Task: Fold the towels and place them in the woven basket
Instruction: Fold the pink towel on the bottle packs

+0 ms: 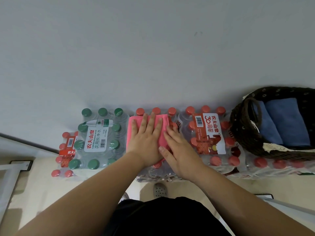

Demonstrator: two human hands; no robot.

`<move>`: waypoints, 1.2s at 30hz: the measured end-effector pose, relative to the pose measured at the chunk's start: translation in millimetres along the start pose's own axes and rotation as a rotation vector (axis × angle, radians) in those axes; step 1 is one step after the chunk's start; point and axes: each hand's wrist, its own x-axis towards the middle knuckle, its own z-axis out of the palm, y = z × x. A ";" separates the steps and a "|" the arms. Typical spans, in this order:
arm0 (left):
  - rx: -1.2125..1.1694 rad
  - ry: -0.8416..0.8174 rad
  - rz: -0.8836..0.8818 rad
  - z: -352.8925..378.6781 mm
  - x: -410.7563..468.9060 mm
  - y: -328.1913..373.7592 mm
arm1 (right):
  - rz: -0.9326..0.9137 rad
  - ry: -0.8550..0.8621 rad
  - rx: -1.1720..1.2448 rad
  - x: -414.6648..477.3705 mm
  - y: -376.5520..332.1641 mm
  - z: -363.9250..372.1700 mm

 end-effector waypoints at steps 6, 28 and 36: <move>0.036 -0.012 -0.005 -1.6 4.3 3.2 | 0.039 -0.037 -0.066 -1.1 -2.2 -1.8; -0.939 0.197 -0.455 -15.9 -32.3 -54.4 | -0.070 -0.039 -0.523 67.1 -27.4 14.2; -1.126 0.106 -0.624 -24.8 -12.8 -56.3 | -0.016 -0.025 -0.562 52.7 -37.2 14.9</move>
